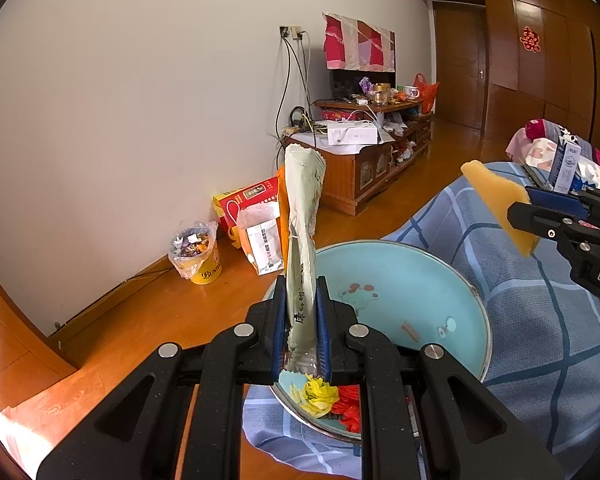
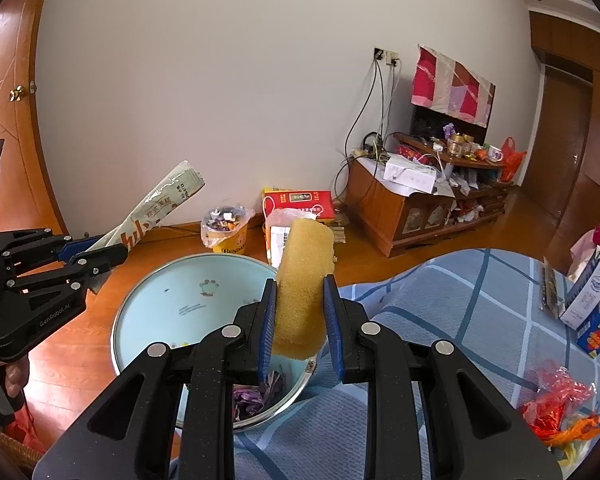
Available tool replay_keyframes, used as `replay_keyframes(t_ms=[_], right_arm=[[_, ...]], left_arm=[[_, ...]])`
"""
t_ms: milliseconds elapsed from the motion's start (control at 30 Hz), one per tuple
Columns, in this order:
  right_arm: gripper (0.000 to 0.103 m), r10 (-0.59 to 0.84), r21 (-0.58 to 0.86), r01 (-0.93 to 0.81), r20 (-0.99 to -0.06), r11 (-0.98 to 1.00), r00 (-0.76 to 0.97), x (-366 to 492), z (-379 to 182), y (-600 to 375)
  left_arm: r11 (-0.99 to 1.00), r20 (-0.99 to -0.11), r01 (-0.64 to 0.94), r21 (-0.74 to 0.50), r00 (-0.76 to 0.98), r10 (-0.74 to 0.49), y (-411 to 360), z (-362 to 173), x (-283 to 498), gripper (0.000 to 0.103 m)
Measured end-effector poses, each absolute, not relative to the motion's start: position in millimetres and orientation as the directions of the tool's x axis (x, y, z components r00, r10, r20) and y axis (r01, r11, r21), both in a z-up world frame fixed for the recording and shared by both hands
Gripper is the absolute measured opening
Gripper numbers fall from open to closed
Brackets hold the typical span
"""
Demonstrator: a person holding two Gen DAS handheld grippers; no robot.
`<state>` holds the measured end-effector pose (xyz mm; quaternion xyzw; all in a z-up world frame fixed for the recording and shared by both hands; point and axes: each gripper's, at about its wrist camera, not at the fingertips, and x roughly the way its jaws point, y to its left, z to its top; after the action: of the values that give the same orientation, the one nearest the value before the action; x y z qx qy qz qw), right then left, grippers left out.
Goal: Organize soft objects
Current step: 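Carry the snack wrapper and yellow sponge over the light-blue bin, then open both tools to drop the snack wrapper and sponge into the bin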
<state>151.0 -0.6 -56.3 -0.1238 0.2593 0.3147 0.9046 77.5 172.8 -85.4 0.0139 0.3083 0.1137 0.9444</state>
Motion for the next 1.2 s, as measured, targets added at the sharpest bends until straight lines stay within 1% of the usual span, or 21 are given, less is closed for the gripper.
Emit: replay_keyframes(t_ms=[500,533,567,633,667,700,733,800,833,900,967,1000,1033,1067,1200], right_arm=[[0.025,0.525,-0.056,-0.661,-0.558,0.748,0.642,148,-60,8],[0.025,0.529,-0.056,-0.665,-0.559,0.745,0.639,148,-60,9],[0.026,0.532,-0.054,-0.668,-0.559,0.742,0.636,147,-60,9],[0.032,0.539,-0.048,-0.674,-0.561,0.737,0.629,147,-62,11],[0.041,0.538,-0.046,-0.674,-0.563,0.738,0.628,147,-63,11],[0.045,0.537,-0.044,-0.671,-0.562,0.740,0.629,148,-64,11],[0.045,0.534,-0.041,-0.668,-0.564,0.743,0.630,148,-65,11],[0.046,0.529,-0.037,-0.663,-0.570,0.748,0.629,149,-67,10],[0.047,0.526,-0.037,-0.660,-0.571,0.750,0.630,149,-68,9],[0.050,0.521,-0.035,-0.652,-0.570,0.757,0.636,149,-69,6],[0.050,0.517,-0.031,-0.645,-0.570,0.763,0.639,149,-69,3],[0.050,0.513,-0.030,-0.641,-0.570,0.767,0.641,149,-69,1],[0.050,0.506,-0.033,-0.634,-0.572,0.772,0.646,148,-69,-2],[0.051,0.498,-0.039,-0.628,-0.572,0.778,0.652,147,-69,-5],[0.053,0.451,-0.070,-0.589,-0.573,0.805,0.685,141,-68,-31]], left_arm=[[0.976,-0.585,-0.196,0.091,0.783,0.212,171,-86,77,0.015],[0.977,-0.587,-0.192,0.088,0.783,0.206,170,-87,78,0.017],[0.978,-0.588,-0.189,0.085,0.783,0.202,170,-87,78,0.021],[0.982,-0.595,-0.173,0.080,0.782,0.186,167,-89,79,0.029],[0.982,-0.595,-0.170,0.079,0.783,0.183,167,-90,79,0.030],[0.984,-0.597,-0.163,0.077,0.783,0.177,165,-91,79,0.032],[0.986,-0.602,-0.147,0.076,0.782,0.163,161,-93,80,0.034],[0.987,-0.608,-0.143,0.079,0.777,0.161,159,-97,81,0.037],[0.987,-0.614,-0.139,0.079,0.774,0.158,157,-99,81,0.040],[0.987,-0.619,-0.136,0.083,0.769,0.158,155,-102,82,0.043],[0.987,-0.624,-0.138,0.081,0.766,0.158,154,-105,83,0.051],[0.987,-0.624,-0.139,0.080,0.765,0.158,153,-105,83,0.053],[0.987,-0.625,-0.140,0.080,0.764,0.160,151,-107,82,0.058],[0.987,-0.626,-0.140,0.079,0.763,0.159,151,-108,83,0.060],[0.989,-0.643,-0.121,0.082,0.752,0.145,142,-117,85,0.063]])
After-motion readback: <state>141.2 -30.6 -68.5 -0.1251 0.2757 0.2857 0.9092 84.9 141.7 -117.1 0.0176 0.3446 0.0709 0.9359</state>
